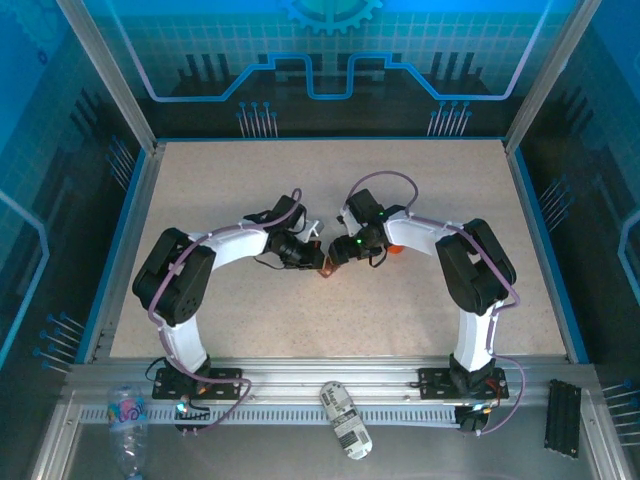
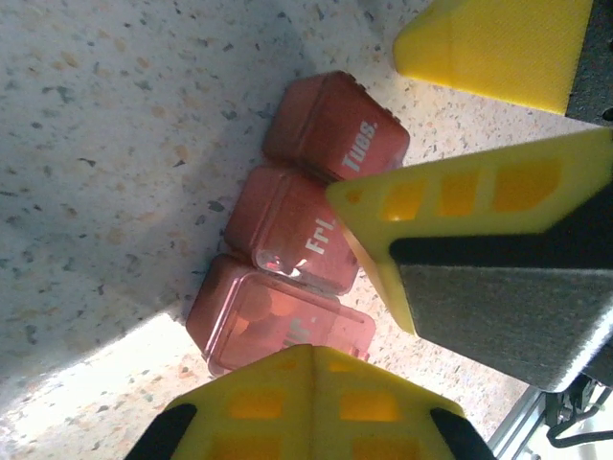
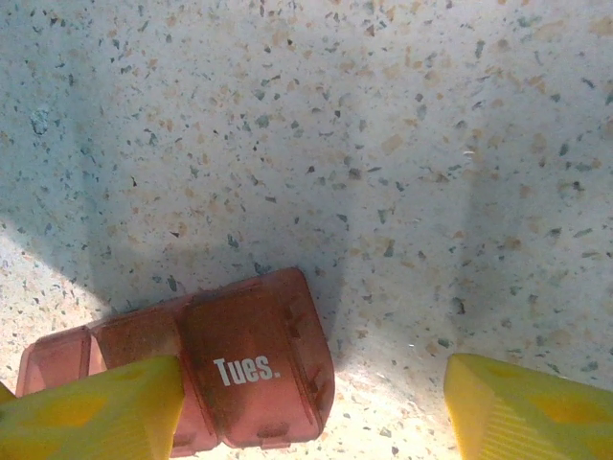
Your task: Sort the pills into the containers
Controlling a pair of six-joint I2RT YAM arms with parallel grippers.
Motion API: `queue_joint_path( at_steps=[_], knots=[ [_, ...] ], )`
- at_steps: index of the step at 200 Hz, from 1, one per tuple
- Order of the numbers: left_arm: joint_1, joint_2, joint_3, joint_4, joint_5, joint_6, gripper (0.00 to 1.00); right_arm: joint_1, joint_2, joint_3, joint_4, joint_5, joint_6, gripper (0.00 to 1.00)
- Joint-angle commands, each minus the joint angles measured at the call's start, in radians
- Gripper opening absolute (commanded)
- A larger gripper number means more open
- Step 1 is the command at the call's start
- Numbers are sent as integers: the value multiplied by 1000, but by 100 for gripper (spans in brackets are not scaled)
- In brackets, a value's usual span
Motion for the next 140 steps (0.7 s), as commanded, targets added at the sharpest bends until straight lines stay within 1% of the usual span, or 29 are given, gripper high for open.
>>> queue_joint_path(
  at_steps=[1, 53, 95, 140],
  knots=[
    [-9, -24, -17, 17, 7, -21, 0, -17, 43, 3, -31, 45, 10, 72],
    [-22, 4, -19, 14, -31, -3, 0, -36, 41, 12, -34, 36, 22, 72],
    [-58, 20, 1, -21, -94, 36, 0, -39, 55, 15, -35, 25, 22, 72],
    [-86, 34, 26, -20, -139, 44, 0, -39, 60, 6, -23, 13, 34, 71]
  ],
)
